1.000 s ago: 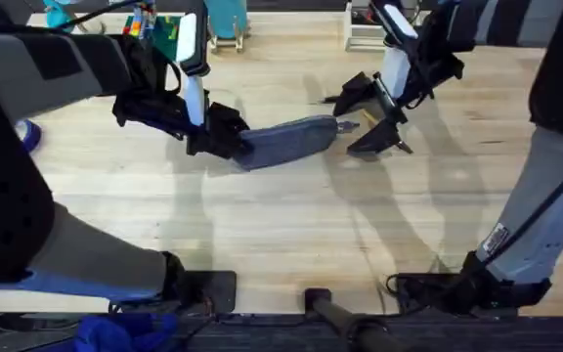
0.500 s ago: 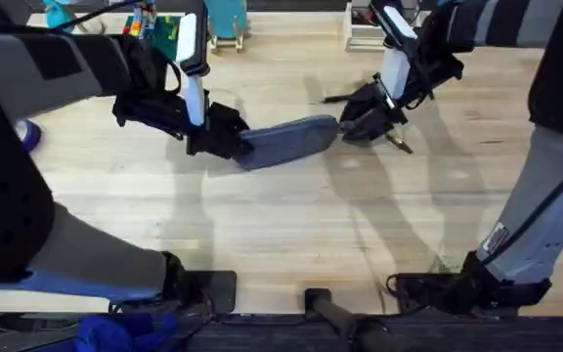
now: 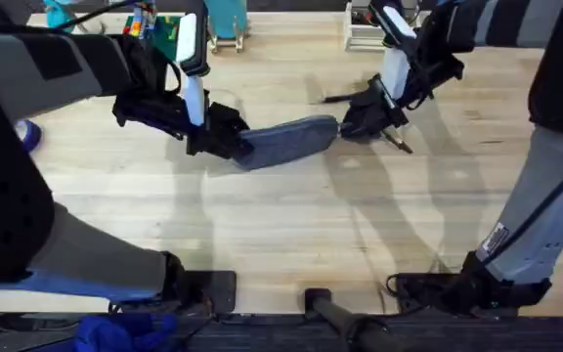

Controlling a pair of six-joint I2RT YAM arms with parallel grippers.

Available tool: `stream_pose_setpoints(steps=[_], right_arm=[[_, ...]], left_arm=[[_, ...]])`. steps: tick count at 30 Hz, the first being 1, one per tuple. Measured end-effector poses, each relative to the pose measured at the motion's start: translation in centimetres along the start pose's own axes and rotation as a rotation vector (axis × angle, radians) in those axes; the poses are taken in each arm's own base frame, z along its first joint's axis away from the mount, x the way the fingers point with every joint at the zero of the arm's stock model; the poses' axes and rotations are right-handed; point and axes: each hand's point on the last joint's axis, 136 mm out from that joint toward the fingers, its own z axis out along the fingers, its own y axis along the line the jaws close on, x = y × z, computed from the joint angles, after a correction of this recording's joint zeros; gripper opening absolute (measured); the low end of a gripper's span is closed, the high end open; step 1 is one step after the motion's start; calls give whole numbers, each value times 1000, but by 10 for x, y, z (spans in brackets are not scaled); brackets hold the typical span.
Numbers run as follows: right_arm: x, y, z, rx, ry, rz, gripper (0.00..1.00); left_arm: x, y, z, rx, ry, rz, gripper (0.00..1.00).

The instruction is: Unzip the bag, pick up the pens from the table one at a time and place them inside, then zip the bag closed.

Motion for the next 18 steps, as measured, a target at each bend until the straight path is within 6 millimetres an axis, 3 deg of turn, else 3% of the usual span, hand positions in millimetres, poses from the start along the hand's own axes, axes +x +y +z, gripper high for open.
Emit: stream_pose_setpoints(steps=[9, 18], right_arm=[[-8, 17, -4, -64, -13, 81, 30], [-46, 10, -36, -69, -4, 81, 30]], left_arm=[[0, 0, 0, 0, 0, 0, 41], [0, 1, 0, -2, -1, 2, 41]])
